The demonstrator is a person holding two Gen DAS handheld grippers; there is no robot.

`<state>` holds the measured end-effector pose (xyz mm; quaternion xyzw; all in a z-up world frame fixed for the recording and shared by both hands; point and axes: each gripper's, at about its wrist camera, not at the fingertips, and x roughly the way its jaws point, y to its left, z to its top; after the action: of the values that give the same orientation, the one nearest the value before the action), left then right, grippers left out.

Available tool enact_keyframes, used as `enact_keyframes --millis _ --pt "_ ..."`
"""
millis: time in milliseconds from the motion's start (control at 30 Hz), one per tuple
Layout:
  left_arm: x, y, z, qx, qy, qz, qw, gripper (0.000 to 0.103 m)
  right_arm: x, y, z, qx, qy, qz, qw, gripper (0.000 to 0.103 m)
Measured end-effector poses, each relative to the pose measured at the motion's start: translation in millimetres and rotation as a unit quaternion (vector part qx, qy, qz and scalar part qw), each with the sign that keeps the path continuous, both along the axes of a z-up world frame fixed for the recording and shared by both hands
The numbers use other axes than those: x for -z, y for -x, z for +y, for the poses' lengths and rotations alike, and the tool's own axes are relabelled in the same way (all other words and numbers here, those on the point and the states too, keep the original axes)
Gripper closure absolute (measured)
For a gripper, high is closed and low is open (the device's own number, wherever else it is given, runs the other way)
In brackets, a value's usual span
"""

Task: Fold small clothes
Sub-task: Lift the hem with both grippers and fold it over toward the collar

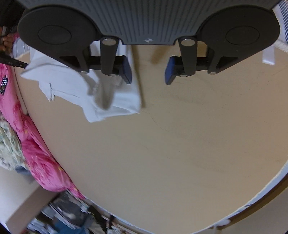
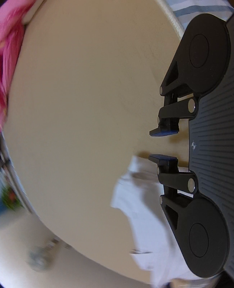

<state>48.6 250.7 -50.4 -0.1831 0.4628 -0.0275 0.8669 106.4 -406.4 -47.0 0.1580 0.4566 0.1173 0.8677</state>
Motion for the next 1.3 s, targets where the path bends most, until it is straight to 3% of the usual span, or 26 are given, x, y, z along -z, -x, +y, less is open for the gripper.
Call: enact_keyframes --millis 200,500,700,733,800,833,867,900,1033,1167,1233,1300 --pt "1 -16 -31 0.028 -0.033 -0.007 0.9991 0.051 -1 -10 23 -0.030 0.023 -0.002 0.999 0.073" --pt "9 -54 -66 0.039 -0.026 -0.017 0.9987 0.051 -1 -42 38 0.007 0.012 -0.014 1.000 0.073" --pt "6 -67 -65 0.014 0.006 -0.041 0.9990 0.053 3 -64 50 0.020 -0.009 -0.019 1.000 0.073" --pt "6 -68 -66 0.017 0.006 -0.043 0.9989 0.056 5 -67 53 0.017 -0.009 -0.018 1.000 0.073" --pt "7 -68 -69 0.030 -0.007 -0.046 0.9985 0.073 8 -72 57 0.009 -0.004 -0.016 1.000 0.073" --pt "8 -69 -71 0.037 -0.013 -0.047 0.9981 0.088 9 -74 60 0.006 0.002 -0.018 1.000 0.075" --pt "8 -69 -73 0.040 -0.019 -0.051 0.9977 0.099 8 -75 61 0.009 0.008 -0.025 1.000 0.089" --pt "5 -68 -73 0.038 -0.027 -0.062 0.9970 0.099 6 -75 60 0.014 0.008 -0.031 0.999 0.099" --pt "-7 -63 -61 -0.003 -0.032 -0.104 0.9941 0.099 -11 -73 48 0.063 -0.036 -0.074 0.995 0.099" --pt "-2 -70 -63 -0.008 -0.048 -0.085 0.9952 0.097 -7 -81 48 0.104 -0.026 -0.063 0.992 0.099" --pt "1 -71 -66 -0.008 -0.056 -0.073 0.9957 0.094 -3 -85 53 0.105 -0.016 -0.046 0.993 0.097" --pt "2 -68 -57 -0.018 -0.053 -0.068 0.9962 0.087 0 -86 57 0.110 -0.004 -0.030 0.993 0.082"
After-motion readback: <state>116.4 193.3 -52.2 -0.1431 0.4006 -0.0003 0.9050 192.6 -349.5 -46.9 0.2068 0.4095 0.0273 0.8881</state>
